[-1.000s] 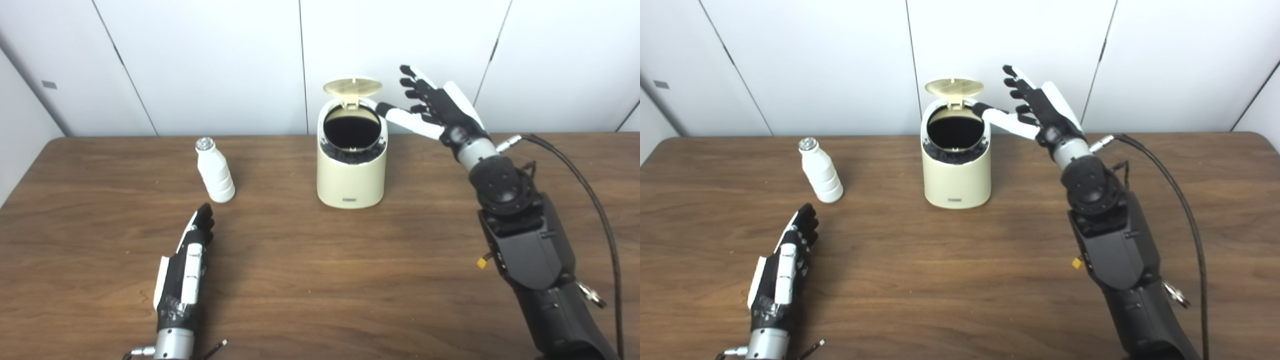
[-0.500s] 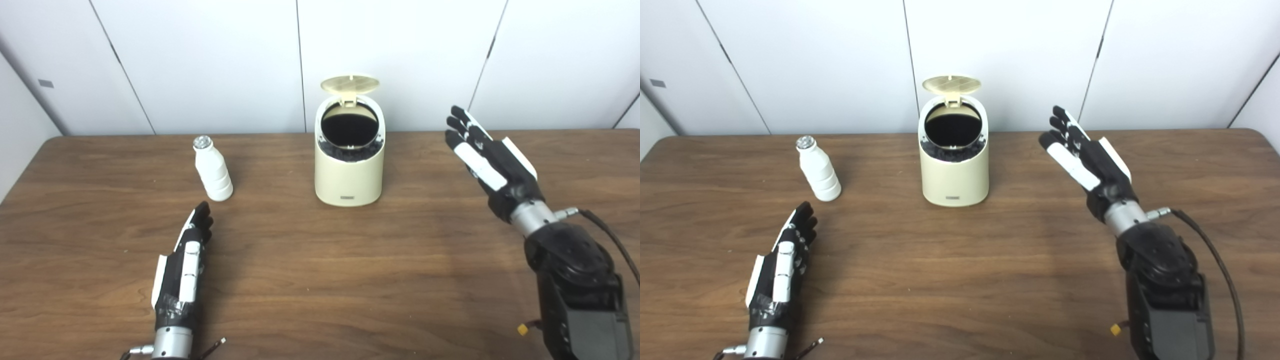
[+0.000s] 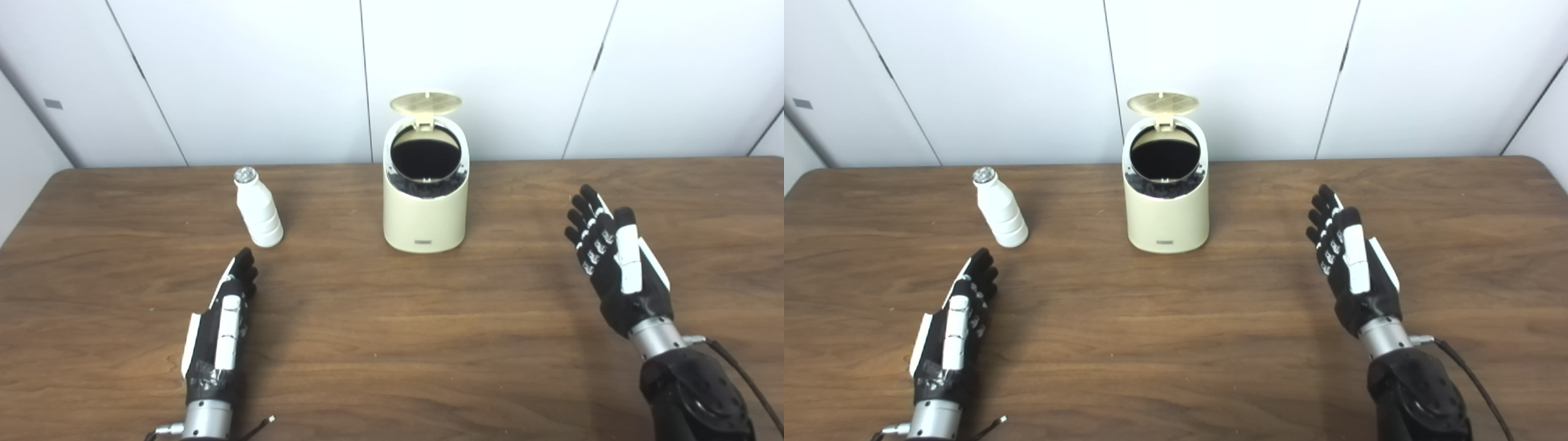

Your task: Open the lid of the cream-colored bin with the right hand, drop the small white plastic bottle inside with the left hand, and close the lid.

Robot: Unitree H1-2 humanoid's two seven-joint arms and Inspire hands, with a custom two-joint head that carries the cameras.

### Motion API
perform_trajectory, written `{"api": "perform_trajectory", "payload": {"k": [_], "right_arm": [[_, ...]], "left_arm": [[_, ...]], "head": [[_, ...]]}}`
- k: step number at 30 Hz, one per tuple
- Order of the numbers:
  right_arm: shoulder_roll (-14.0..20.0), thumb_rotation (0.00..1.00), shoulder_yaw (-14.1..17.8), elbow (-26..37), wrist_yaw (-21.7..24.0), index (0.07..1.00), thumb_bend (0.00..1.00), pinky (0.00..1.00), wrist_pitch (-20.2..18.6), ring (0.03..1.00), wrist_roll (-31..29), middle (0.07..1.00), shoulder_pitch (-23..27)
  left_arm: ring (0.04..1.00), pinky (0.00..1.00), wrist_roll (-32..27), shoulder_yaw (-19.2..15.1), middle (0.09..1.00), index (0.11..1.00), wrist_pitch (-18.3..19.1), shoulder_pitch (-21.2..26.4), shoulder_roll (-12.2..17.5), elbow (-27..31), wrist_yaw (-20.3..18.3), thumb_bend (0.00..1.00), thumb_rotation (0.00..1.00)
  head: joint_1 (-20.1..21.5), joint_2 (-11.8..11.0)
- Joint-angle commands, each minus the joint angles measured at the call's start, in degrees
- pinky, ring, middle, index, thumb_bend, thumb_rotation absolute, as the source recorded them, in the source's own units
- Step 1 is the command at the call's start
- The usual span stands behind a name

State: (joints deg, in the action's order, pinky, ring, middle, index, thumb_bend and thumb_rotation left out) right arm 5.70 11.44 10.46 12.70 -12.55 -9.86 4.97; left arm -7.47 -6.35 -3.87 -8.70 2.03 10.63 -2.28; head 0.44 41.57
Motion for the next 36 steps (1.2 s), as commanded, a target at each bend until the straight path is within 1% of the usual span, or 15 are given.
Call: {"api": "perform_trajectory", "payload": {"k": [1, 6, 10, 12, 14, 18, 20, 21, 22, 24, 26, 27, 30, 34, 36], "right_arm": [[-0.5, 1.00, -0.3, -0.6, -1.1, 1.000, 0.71, 1.00, 5.7, 1.000, -0.4, 1.000, 0.7], [-1.1, 1.00, -1.4, -3.4, -3.3, 0.983, 0.73, 1.00, 11.6, 1.000, 1.5, 1.000, -0.1], [-1.3, 1.00, -2.5, -4.7, -4.5, 0.977, 0.74, 1.00, 14.2, 1.000, 2.4, 1.000, -0.4], [-1.5, 1.00, -2.8, -4.9, -5.1, 0.975, 0.74, 1.00, 14.7, 1.000, 2.5, 1.000, -0.6], [-1.5, 1.00, -3.1, -5.3, -5.5, 0.981, 0.74, 1.00, 15.2, 1.000, 2.6, 1.000, -0.7], [-1.0, 1.00, -3.0, -6.8, -5.8, 0.988, 0.74, 1.00, 16.3, 1.000, 1.9, 1.000, -0.7], [-0.9, 0.99, -2.8, -7.1, -5.8, 0.991, 0.74, 1.00, 16.3, 1.000, 1.3, 1.000, -0.7], [-0.8, 0.99, -2.8, -7.0, -5.8, 0.988, 0.74, 1.00, 16.1, 1.000, 1.1, 1.000, -0.8], [-0.8, 0.99, -2.8, -6.9, -5.7, 0.989, 0.73, 1.00, 16.0, 1.000, 0.8, 1.000, -0.8], [-0.6, 0.99, -2.9, -6.9, -5.4, 0.990, 0.72, 1.00, 15.7, 1.000, 0.2, 1.000, -1.0], [-0.6, 0.99, -3.0, -6.8, -5.4, 0.989, 0.70, 1.00, 15.5, 1.000, 0.0, 1.000, -1.0], [-0.6, 1.00, -3.0, -6.8, -5.6, 0.987, 0.68, 1.00, 15.5, 1.000, 0.1, 1.000, -0.9], [-0.5, 1.00, -3.2, -6.8, -5.6, 0.988, 0.68, 1.00, 15.2, 1.000, 0.1, 1.000, -0.9], [-0.6, 0.99, -3.3, -6.1, -6.0, 0.990, 0.68, 1.00, 13.8, 1.000, -0.2, 0.996, -0.8], [-0.5, 0.99, -3.3, -6.0, -6.0, 0.991, 0.68, 1.00, 13.6, 1.000, -0.4, 0.995, -0.8]], "left_arm": [[0.973, 1.00, -0.3, -0.4, 0.972, 0.954, -0.5, 0.3, 1.0, 1.2, -0.1, 0.51, 0.89], [0.974, 1.00, -0.3, -0.5, 0.975, 0.955, -0.1, 0.3, 1.0, 1.1, 0.1, 0.50, 0.88], [0.974, 1.00, -0.2, -0.6, 0.979, 0.963, 0.0, 0.3, 1.0, 1.0, 0.2, 0.48, 0.86], [0.967, 0.98, 0.2, -0.6, 0.970, 0.957, 0.7, 0.4, 1.0, 1.3, 0.5, 0.48, 0.77], [0.970, 1.00, 1.1, -0.7, 0.969, 0.961, 1.8, 0.4, 1.3, 1.8, 0.9, 0.51, 0.68], [0.966, 0.98, 4.8, -1.4, 0.949, 0.930, 2.7, 0.6, 1.4, 3.4, 2.8, 0.54, 0.62], [0.968, 0.97, 5.2, -1.9, 0.954, 0.931, 3.3, 1.0, 1.5, 4.3, 3.5, 0.58, 0.58], [0.961, 0.96, 7.1, -2.2, 0.949, 0.930, 4.1, 1.2, 1.7, 5.1, 4.3, 0.61, 0.56], [0.956, 0.96, 8.8, -2.4, 0.940, 0.923, 5.0, 1.3, 1.9, 5.8, 5.0, 0.63, 0.56], [0.969, 0.99, 10.3, -3.2, 0.940, 0.922, 6.7, 1.9, 2.4, 7.3, 6.0, 0.66, 0.55], [0.975, 1.00, 9.6, -4.3, 0.938, 0.928, 7.3, 3.0, 3.1, 8.0, 6.0, 0.67, 0.49], [0.968, 1.00, 8.8, -5.0, 0.938, 0.933, 7.7, 3.9, 3.6, 8.0, 5.9, 0.71, 0.45], [0.928, 0.94, 8.2, -6.6, 0.921, 0.921, 8.4, 6.8, 5.4, 7.2, 5.8, 0.78, 0.37], [0.897, 0.86, 10.5, -7.4, 0.911, 0.924, 9.6, 10.9, 7.6, 5.5, 6.5, 0.81, 0.32], [0.898, 0.86, 12.5, -7.1, 0.911, 0.928, 10.5, 12.9, 8.9, 4.7, 6.9, 0.82, 0.31]], "head": [[-0.1, 0.1], [-0.6, -0.3], [-1.3, -1.0], [-1.6, -1.3], [-2.1, -1.5], [-4.6, -2.1], [-5.2, -2.2], [-5.8, -2.2], [-6.0, -2.2], [-5.8, -2.2], [-5.9, -2.2], [-5.9, -2.1], [-5.6, -2.0], [-5.6, -2.0], [-5.5, -2.0]]}}
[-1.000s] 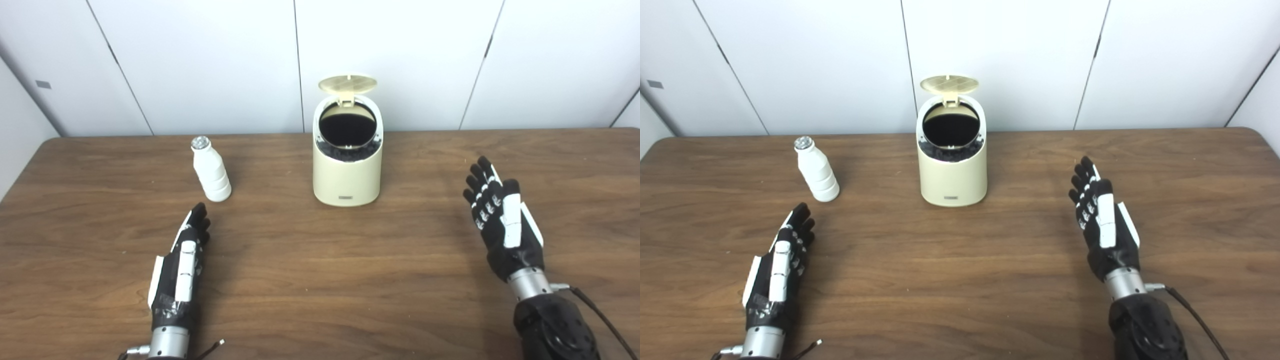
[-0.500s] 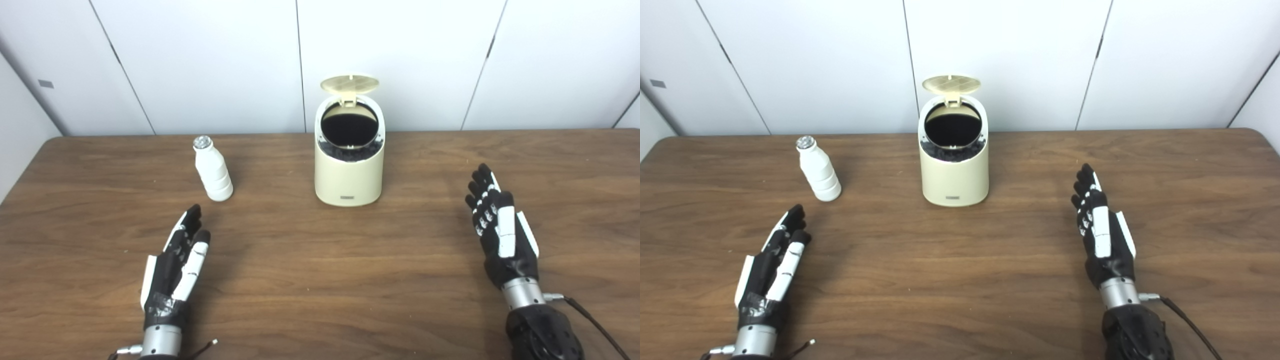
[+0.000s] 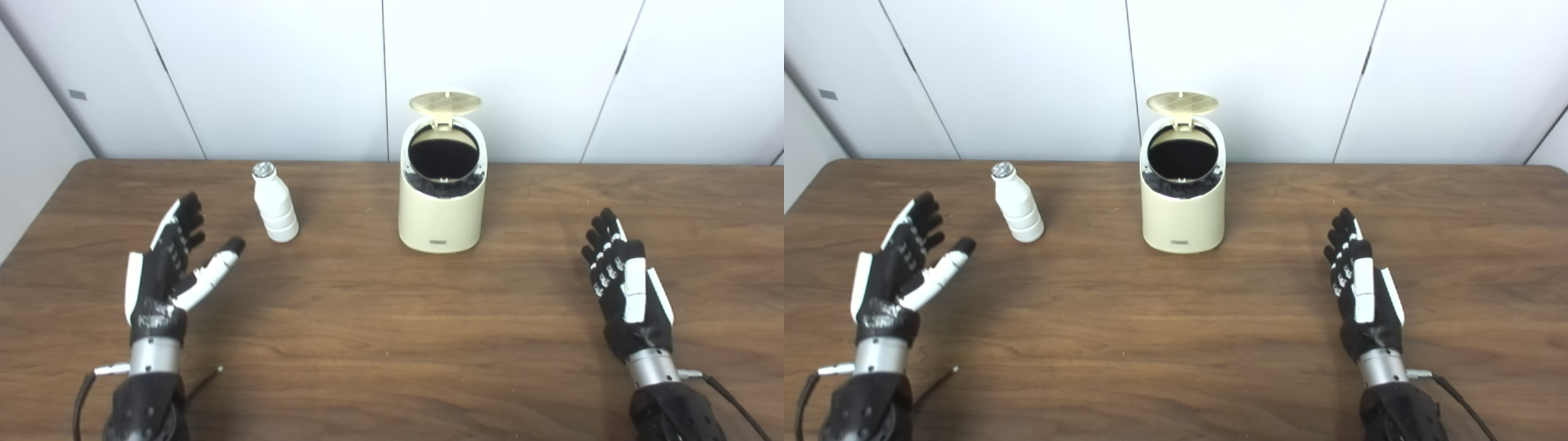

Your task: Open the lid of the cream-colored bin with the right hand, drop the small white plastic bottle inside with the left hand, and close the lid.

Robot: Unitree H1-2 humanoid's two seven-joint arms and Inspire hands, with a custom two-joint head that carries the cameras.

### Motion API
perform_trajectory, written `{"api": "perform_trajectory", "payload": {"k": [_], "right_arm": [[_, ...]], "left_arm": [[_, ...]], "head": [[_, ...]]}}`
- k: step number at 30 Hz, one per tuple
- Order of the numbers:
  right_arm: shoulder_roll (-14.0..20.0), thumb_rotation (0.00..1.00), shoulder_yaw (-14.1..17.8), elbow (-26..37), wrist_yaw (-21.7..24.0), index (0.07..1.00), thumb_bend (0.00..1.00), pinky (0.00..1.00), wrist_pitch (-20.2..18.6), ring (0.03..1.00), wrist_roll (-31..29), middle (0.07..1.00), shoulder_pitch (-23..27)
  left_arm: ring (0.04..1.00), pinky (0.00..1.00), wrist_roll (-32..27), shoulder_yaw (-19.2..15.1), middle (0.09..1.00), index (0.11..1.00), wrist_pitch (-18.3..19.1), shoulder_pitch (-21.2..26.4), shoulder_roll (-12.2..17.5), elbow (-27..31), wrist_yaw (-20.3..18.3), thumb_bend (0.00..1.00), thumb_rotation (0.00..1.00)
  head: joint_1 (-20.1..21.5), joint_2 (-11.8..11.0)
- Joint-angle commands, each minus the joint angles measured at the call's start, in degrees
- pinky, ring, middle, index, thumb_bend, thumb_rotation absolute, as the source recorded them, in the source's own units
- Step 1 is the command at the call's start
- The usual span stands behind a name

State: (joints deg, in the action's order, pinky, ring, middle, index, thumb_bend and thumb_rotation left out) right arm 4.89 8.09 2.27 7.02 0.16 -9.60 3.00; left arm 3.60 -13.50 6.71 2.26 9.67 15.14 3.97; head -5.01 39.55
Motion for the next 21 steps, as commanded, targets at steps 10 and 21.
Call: {"api": "perform_trajectory", "payload": {"k": [10, 21], "right_arm": [[0.6, 1.00, -0.1, 3.4, -1.1, 0.996, 0.65, 1.00, -1.4, 1.000, 0.0, 0.995, 0.8], [1.0, 1.00, -0.3, 3.4, -1.9, 0.986, 0.63, 1.00, -2.0, 1.000, 0.8, 0.987, 0.7]], "left_arm": [[0.872, 0.84, 6.9, 3.2, 0.877, 0.879, 1.2, 12.0, 7.5, -6.6, -1.3, 0.93, 0.19], [0.898, 0.83, 17.3, 12.6, 0.894, 0.885, 8.4, 19.0, 15.3, -11.7, -7.6, 1.00, 0.22]], "head": [[0.1, 0.3], [0.1, 0.5]]}}
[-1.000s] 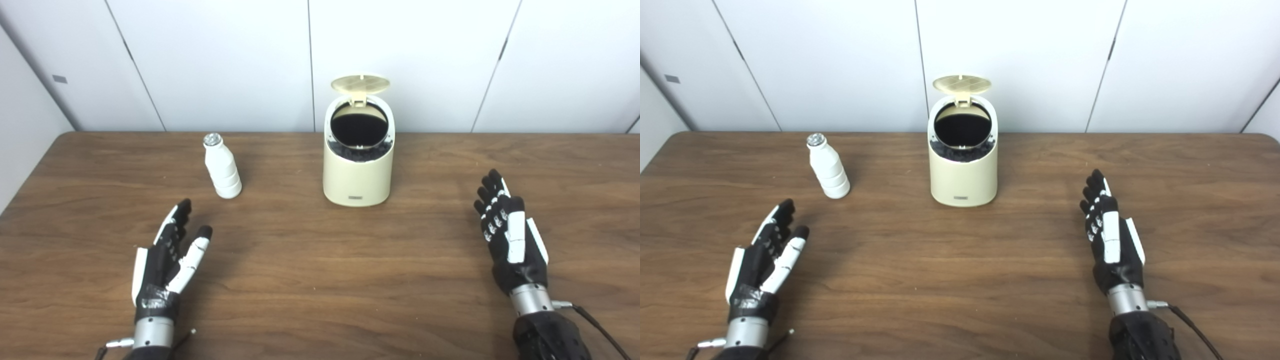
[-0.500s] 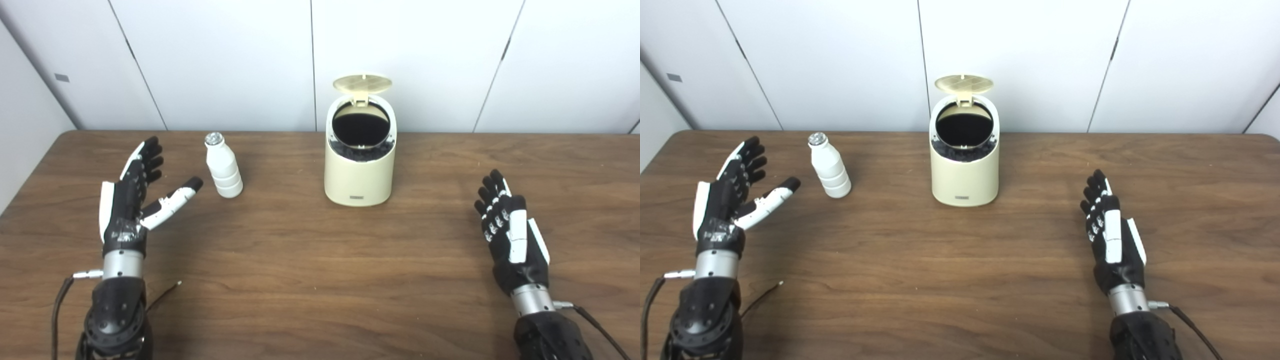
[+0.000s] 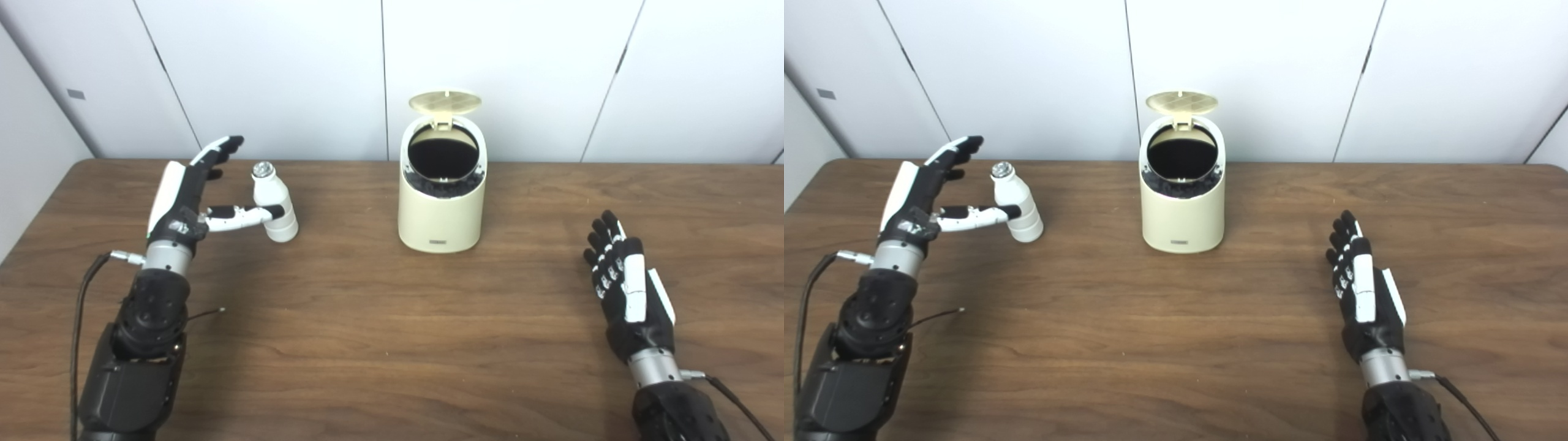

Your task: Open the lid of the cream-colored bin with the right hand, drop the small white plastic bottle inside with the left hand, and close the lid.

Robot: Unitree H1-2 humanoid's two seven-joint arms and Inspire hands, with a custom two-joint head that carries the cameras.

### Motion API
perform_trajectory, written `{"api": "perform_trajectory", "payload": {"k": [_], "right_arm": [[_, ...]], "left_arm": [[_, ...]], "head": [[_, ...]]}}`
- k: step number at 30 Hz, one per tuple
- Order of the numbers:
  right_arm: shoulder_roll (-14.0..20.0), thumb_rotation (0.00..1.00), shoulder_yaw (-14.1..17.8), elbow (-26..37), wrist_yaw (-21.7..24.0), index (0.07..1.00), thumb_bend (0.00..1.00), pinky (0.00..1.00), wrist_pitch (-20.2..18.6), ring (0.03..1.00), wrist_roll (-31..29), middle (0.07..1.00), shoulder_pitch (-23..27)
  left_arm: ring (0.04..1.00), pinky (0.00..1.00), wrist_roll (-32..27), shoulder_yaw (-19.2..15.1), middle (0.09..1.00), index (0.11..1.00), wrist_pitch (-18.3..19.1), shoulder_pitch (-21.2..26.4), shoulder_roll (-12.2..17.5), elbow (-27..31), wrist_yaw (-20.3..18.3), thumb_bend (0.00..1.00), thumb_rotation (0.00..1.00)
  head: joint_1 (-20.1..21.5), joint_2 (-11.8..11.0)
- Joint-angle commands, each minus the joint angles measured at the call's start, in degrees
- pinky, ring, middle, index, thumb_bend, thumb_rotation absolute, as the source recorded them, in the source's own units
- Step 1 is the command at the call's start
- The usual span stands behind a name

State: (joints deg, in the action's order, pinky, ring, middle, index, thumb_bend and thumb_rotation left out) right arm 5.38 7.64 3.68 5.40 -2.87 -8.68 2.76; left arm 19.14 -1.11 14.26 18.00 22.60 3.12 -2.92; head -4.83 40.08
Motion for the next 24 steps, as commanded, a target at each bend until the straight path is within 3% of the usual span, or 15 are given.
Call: {"api": "perform_trajectory", "payload": {"k": [1, 8, 18, 24], "right_arm": [[0.6, 1.00, 0.1, 1.8, -0.2, 0.987, 0.64, 1.00, 1.2, 1.000, -0.2, 0.986, 0.9], [0.7, 1.00, 0.1, 1.4, -0.2, 0.988, 0.65, 1.00, 1.4, 1.000, -0.5, 0.988, 1.1], [0.6, 1.00, 0.0, 1.3, -0.3, 0.987, 0.66, 1.00, 1.7, 1.000, -0.4, 0.985, 1.1], [0.4, 1.00, 0.0, 1.2, -0.5, 0.984, 0.65, 0.98, 1.6, 0.994, -0.5, 0.978, 1.2]], "left_arm": [[0.922, 0.84, 2.2, 1.0, 0.912, 0.902, 2.3, 3.8, 3.0, 0.1, -2.1, 1.00, 0.24], [0.980, 0.87, 3.7, 3.8, 0.966, 0.953, 8.8, 6.4, 4.8, -0.2, -6.6, 1.00, 0.28], [0.965, 0.86, 5.2, 5.2, 0.965, 0.962, 9.4, 7.9, 5.7, -3.0, -6.8, 1.00, 0.29], [0.922, 0.84, 5.1, 5.2, 0.908, 0.927, 8.7, 8.3, 5.7, -4.3, -7.0, 1.00, 0.26]], "head": [[-0.2, 0.0], [-0.3, -0.1], [-0.2, 0.0], [0.0, 0.1]]}}
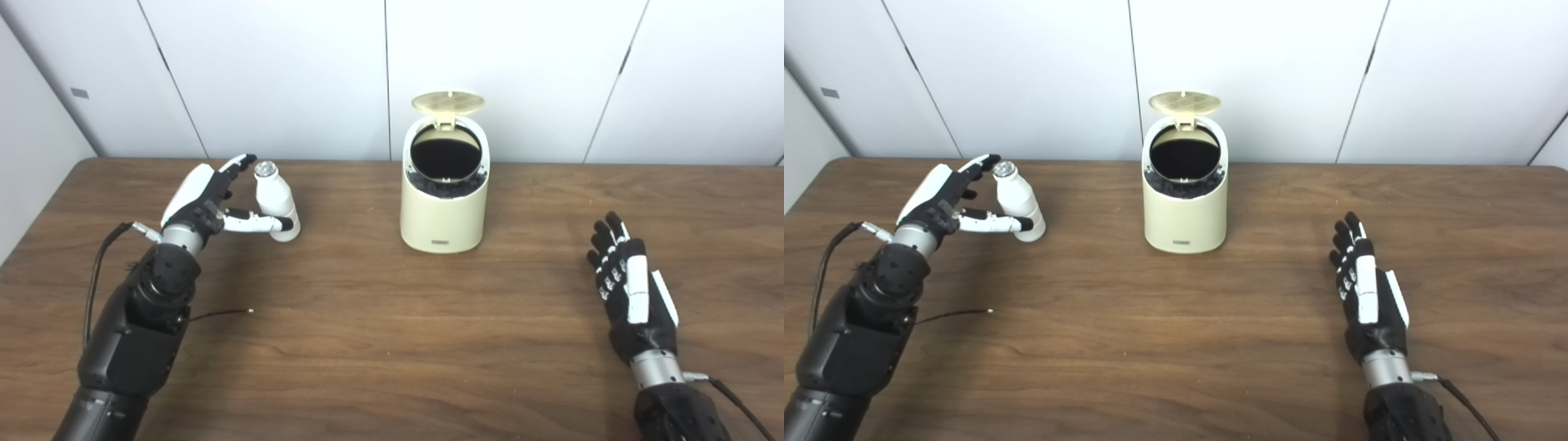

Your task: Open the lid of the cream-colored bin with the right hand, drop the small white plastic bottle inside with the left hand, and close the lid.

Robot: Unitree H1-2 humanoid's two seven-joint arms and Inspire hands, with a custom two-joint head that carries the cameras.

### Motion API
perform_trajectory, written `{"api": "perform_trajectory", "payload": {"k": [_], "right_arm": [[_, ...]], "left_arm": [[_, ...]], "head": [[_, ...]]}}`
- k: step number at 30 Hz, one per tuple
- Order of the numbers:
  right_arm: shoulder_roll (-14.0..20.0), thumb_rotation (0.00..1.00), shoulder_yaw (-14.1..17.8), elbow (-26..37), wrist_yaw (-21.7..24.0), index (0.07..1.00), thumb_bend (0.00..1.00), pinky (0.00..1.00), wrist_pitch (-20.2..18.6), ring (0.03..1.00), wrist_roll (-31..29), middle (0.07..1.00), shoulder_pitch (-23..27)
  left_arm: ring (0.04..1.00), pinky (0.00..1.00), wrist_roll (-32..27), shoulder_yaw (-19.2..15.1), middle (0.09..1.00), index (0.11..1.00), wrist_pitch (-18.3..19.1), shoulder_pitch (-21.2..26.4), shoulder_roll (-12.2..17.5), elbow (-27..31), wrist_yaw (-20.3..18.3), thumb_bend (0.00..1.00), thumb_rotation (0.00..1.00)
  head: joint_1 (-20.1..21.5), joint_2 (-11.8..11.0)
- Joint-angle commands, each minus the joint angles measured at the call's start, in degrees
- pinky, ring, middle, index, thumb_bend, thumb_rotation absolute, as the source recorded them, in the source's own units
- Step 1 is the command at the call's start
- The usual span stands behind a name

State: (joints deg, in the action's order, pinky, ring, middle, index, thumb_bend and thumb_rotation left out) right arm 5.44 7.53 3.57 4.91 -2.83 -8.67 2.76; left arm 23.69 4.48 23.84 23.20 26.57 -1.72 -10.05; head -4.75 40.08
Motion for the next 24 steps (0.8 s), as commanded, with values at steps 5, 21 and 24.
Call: {"api": "perform_trajectory", "payload": {"k": [5, 21, 24], "right_arm": [[0.2, 1.00, 0.2, 1.3, 0.0, 0.987, 0.63, 0.98, 1.5, 0.995, -1.0, 0.980, 1.3], [0.0, 1.00, 0.2, 0.8, -0.4, 0.989, 0.63, 0.97, 1.7, 0.978, -1.4, 0.951, 1.5], [0.1, 1.00, -0.2, 1.1, -0.5, 0.986, 0.63, 0.97, 1.9, 0.972, -0.7, 0.935, 1.5]], "left_arm": [[0.848, 0.77, 0.2, -0.4, 0.850, 0.867, -1.4, 3.3, 1.5, 0.3, 0.2, 1.00, 0.23], [0.689, 0.60, -2.0, -1.4, 0.725, 0.749, -2.4, 3.0, 0.5, -0.5, 1.0, 0.92, 0.16], [0.674, 0.60, -2.7, -1.7, 0.705, 0.740, -2.6, 3.0, 0.4, -0.7, 0.9, 0.90, 0.14]], "head": [[-0.1, 0.1], [0.6, 0.2], [1.0, 0.2]]}}
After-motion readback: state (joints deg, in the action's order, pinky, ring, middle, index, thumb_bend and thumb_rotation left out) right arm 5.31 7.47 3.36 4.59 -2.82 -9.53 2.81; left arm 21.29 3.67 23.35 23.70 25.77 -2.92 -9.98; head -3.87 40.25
